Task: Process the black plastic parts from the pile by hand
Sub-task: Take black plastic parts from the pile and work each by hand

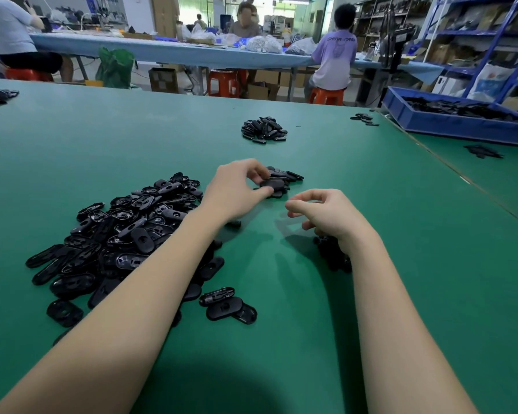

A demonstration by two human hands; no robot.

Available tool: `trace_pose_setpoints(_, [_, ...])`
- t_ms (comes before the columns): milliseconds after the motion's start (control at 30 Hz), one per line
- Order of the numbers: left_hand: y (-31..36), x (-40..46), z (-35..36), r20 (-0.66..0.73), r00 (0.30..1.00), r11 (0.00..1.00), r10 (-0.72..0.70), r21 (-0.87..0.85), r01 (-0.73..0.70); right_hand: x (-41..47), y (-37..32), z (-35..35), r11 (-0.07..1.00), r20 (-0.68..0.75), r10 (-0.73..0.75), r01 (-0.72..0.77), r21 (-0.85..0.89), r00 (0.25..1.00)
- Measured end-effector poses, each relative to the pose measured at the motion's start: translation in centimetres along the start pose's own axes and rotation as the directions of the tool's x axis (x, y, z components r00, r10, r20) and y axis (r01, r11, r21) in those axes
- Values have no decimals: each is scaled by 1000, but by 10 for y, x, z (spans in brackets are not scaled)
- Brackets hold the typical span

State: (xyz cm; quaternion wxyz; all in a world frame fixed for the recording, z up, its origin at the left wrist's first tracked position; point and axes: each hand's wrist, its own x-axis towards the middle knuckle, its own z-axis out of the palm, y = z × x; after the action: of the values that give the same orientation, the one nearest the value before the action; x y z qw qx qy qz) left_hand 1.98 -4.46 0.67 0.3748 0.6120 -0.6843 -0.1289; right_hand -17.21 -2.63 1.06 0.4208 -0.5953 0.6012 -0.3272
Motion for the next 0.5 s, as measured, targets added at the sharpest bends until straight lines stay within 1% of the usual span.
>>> trace_pose_setpoints(100, [14,28,7,11,996,996,-88,-34,88,-1,-1,1,1000,20,-1,1,-17,1000])
trace_pose_setpoints(267, [24,63,16,39,968,969,-249,13,249,-1,2,4,999,56,34,-32,-44,998])
trace_pose_setpoints(367, [22,67,21,34,957,955,-289,81,286,1,1,4,998,63,34,-31,-48,997])
trace_pose_setpoints(500, [19,64,23,33,949,946,-314,95,310,2,1,4,998,72,31,-27,-52,997])
